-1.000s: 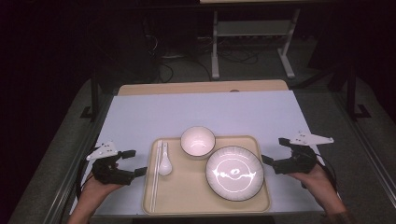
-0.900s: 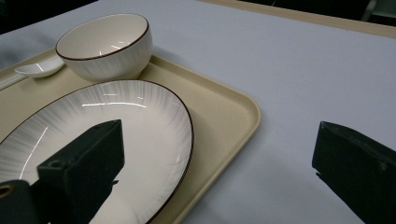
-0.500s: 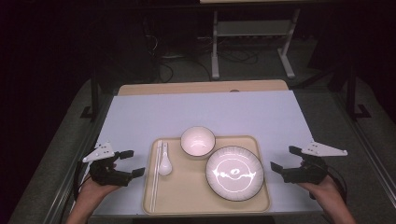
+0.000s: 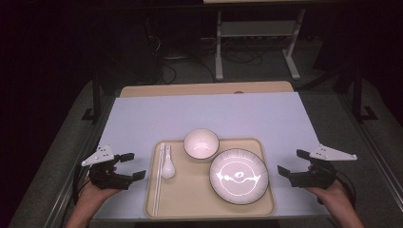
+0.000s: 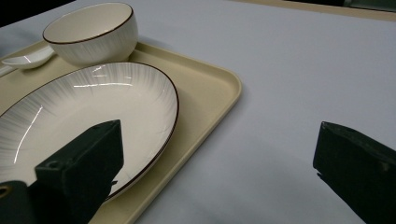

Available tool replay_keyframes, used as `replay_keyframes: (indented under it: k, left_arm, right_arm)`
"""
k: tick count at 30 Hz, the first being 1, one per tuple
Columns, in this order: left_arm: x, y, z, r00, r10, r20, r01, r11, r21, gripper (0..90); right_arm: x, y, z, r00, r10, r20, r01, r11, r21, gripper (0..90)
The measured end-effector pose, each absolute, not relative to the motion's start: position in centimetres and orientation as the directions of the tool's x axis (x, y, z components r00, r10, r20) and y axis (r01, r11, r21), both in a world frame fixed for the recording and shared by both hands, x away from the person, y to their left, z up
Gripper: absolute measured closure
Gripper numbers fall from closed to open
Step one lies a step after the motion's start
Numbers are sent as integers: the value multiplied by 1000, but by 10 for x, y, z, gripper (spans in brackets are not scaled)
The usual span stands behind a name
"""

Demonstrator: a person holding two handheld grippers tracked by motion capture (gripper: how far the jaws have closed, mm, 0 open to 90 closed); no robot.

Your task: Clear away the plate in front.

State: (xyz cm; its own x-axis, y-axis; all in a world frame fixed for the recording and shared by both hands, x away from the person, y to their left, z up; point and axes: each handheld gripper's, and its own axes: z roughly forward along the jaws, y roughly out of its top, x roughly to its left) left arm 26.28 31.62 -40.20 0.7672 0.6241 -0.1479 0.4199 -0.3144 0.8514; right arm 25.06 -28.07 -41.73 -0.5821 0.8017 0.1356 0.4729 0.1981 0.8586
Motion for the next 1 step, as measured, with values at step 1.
replay_keyframes:
  k: [1]
  left_arm:
    - [263, 316, -402, 767, 624, -146, 419, -315, 852, 133]
  right_arm:
    - [250, -281, -417, -582, 802, 133, 471, 199, 859, 10]
